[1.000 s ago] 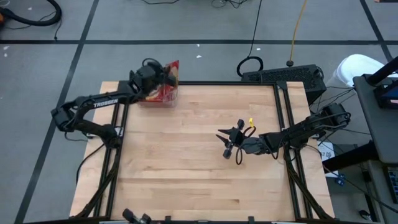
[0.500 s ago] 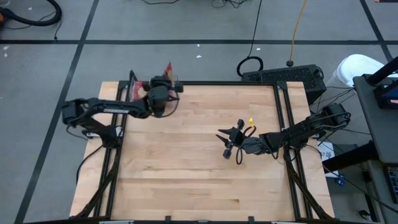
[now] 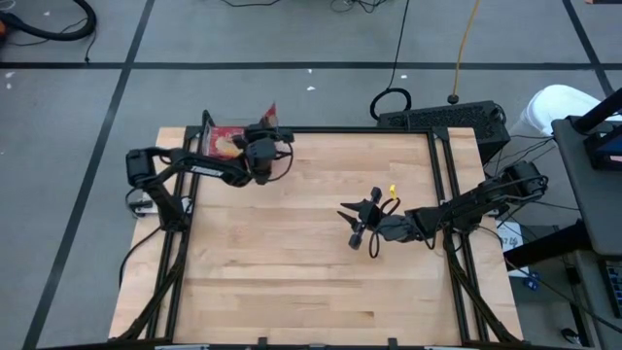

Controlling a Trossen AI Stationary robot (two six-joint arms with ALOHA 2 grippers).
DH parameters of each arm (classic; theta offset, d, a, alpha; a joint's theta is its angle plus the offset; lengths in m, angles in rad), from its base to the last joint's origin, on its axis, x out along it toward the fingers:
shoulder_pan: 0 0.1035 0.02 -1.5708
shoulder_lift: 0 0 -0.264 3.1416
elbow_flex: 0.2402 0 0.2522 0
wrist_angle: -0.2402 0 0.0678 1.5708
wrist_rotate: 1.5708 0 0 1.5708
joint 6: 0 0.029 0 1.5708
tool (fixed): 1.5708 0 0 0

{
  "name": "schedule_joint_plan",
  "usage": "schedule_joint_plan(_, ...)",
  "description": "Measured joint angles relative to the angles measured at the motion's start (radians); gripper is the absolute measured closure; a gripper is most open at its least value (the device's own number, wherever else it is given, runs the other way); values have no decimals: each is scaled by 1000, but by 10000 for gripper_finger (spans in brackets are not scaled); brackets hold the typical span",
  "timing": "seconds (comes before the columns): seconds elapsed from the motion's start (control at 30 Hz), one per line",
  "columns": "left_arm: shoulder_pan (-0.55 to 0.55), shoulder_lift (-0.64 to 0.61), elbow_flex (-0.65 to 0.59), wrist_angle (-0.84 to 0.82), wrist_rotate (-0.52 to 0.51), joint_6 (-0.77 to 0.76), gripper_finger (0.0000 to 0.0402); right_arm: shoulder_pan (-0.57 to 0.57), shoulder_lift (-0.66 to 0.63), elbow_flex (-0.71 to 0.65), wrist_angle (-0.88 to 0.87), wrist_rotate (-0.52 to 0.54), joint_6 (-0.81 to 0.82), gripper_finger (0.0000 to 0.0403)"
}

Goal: Sort popcorn bags into baskets
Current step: Put the red popcorn bag into the transparent bin

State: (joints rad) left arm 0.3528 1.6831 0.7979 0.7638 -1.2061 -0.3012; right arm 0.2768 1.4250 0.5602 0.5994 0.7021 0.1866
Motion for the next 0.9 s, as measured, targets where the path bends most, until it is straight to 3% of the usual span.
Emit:
schedule_joint_plan(0.2, 34, 18, 0, 138, 88, -15, 340, 0, 0, 0, 1, 0, -8, 298)
schedule_joint_plan(0.5, -37, 8, 0, -82, 96, 54, 339, 0, 0, 0, 1, 0, -5, 298)
schedule_joint_plan(0.67, -104, -15, -2, -210, -7, 88, 339, 0, 0, 0, -6, -3, 10, 298)
schedule_joint_plan(0.73, -111, -45, 0, -191, -35, 131, 339, 0, 0, 0, -6, -25, 11, 298)
schedule_joint_plan(0.8, -90, -107, 1, -246, 26, 107, 339, 1, 0, 0, -6, -27, 12, 298)
schedule_joint_plan(0.9, -15, -227, 36, -452, 260, -79, 334, 0, 0, 0, -13, -26, 35, 298)
